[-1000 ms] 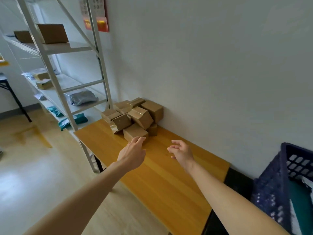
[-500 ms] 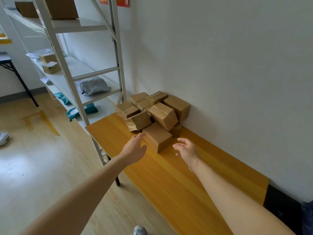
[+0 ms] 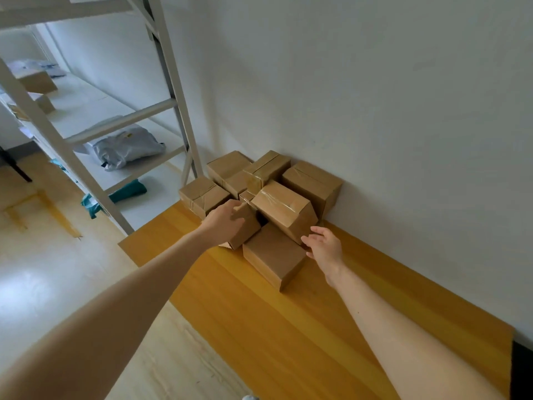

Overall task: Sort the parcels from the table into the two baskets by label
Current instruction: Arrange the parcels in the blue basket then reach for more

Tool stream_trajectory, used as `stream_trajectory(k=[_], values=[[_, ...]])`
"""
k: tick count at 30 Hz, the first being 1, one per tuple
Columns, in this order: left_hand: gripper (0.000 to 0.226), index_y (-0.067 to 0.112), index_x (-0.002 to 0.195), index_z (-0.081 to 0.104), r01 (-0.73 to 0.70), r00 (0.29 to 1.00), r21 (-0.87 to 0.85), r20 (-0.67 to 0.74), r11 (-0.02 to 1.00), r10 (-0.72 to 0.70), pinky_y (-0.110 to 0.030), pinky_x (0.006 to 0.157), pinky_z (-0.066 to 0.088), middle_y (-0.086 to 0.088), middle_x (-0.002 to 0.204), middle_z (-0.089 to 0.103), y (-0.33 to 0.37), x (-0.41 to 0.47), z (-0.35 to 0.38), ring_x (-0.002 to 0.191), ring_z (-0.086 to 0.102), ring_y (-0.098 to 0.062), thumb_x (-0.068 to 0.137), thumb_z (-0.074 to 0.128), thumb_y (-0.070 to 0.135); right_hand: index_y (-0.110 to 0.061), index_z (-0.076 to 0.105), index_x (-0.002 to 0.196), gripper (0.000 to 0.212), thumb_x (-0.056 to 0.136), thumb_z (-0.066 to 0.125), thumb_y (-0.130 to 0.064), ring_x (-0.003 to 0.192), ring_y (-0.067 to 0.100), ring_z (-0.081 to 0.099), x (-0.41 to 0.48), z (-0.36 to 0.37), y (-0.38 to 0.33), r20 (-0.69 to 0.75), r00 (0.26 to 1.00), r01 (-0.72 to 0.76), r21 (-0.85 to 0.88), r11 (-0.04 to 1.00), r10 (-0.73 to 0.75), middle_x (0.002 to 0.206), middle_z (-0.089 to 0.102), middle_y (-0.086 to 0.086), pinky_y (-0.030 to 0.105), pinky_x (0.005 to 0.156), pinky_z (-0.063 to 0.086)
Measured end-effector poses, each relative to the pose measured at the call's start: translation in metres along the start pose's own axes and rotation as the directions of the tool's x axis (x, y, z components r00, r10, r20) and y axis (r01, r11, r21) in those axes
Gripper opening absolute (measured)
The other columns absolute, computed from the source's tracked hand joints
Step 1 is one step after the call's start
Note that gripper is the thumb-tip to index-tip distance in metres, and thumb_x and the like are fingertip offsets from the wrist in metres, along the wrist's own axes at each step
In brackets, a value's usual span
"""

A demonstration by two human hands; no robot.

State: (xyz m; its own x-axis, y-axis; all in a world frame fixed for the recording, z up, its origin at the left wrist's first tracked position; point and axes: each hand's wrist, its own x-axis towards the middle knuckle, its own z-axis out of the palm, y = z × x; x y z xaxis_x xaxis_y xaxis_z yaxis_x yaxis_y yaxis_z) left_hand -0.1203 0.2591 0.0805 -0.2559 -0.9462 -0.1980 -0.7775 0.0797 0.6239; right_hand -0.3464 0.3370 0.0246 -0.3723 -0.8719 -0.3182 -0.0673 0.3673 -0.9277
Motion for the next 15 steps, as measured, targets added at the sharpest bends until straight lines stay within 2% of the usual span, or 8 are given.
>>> stream_trajectory(k=[2, 6, 10, 12, 15], values=[[0.045, 0.018, 0.144, 0.04, -0.002, 1.0, -0.022, 0.02, 1.0, 0.002, -0.028, 0.09, 0.043, -0.006, 0.139, 0.05, -0.004, 0.022, -0.005, 0.122, 0.052, -0.022, 0.099, 0.048, 0.022, -0.015, 0.049, 0.135, 0.045, 0.093, 0.062, -0.016, 0.112, 0.019, 0.056, 0.009, 0.005, 0.0, -0.023, 0.999, -0.022, 0.012, 1.0, 0.022, 0.129, 0.055, 0.006, 0.034, 0.094, 0.052], [0.044, 0.014, 0.141, 0.045, -0.059, 0.995, 0.007, 0.081, 0.998, 0.058, -0.023, 0.085, 0.046, -0.004, 0.134, 0.056, -0.008, 0.066, -0.013, 0.112, 0.058, -0.017, 0.098, 0.048, 0.021, -0.02, 0.042, 0.141, 0.057, 0.09, 0.067, -0.028, 0.125, 0.023, 0.05, 0.03, 0.017, -0.001, -0.07, 0.994, -0.082, 0.071, 0.994, 0.087, 0.138, 0.049, 0.005, 0.045, 0.103, 0.047], [0.051, 0.008, 0.146, 0.037, -0.079, 0.977, 0.022, 0.203, 0.997, 0.073, -0.035, 0.106, 0.037, -0.012, 0.144, 0.046, -0.007, 0.104, -0.016, 0.131, 0.045, -0.026, 0.098, 0.049, 0.02, -0.023, 0.029, 0.147, 0.075, 0.086, 0.068, -0.044, 0.133, 0.024, 0.042, 0.042, 0.029, -0.006, -0.122, 0.976, -0.163, 0.135, 0.977, 0.18, 0.147, 0.041, 0.002, 0.046, 0.109, 0.04], [0.052, 0.005, 0.146, 0.036, -0.1, 0.958, 0.025, 0.272, 0.995, 0.089, -0.038, 0.11, 0.036, -0.014, 0.146, 0.043, -0.008, 0.122, -0.016, 0.134, 0.042, -0.028, 0.098, 0.049, 0.02, -0.023, 0.026, 0.149, 0.079, 0.085, 0.067, -0.048, 0.134, 0.024, 0.04, 0.045, 0.033, -0.009, -0.139, 0.964, -0.201, 0.169, 0.965, 0.225, 0.148, 0.039, 0.001, 0.046, 0.11, 0.039], [0.044, 0.003, 0.14, 0.043, -0.16, 0.917, 0.056, 0.377, 0.986, 0.127, -0.033, 0.103, 0.038, -0.011, 0.139, 0.049, -0.008, 0.147, -0.015, 0.128, 0.046, -0.026, 0.099, 0.047, 0.019, -0.025, 0.025, 0.149, 0.078, 0.086, 0.066, -0.047, 0.136, 0.023, 0.038, 0.05, 0.04, -0.012, -0.161, 0.953, -0.221, 0.219, 0.95, 0.258, 0.15, 0.037, 0.0, 0.047, 0.109, 0.037]])
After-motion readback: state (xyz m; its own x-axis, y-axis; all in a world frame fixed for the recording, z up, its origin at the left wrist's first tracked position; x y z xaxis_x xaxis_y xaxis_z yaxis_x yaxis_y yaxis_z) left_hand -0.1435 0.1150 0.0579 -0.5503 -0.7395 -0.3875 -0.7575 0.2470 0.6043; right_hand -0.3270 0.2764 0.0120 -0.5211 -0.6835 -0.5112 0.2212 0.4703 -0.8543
